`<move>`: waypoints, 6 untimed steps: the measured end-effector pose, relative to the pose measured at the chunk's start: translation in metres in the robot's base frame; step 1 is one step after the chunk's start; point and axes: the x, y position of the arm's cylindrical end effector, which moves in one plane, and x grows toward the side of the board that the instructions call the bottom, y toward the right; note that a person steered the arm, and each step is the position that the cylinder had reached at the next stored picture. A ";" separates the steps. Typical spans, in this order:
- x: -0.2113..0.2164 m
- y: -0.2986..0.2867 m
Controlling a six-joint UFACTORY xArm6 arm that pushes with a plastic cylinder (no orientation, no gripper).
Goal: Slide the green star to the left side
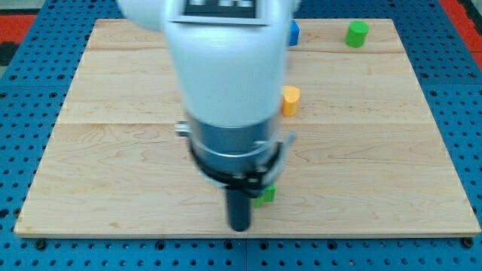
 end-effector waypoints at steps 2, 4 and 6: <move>-0.052 0.041; -0.026 -0.053; -0.127 0.110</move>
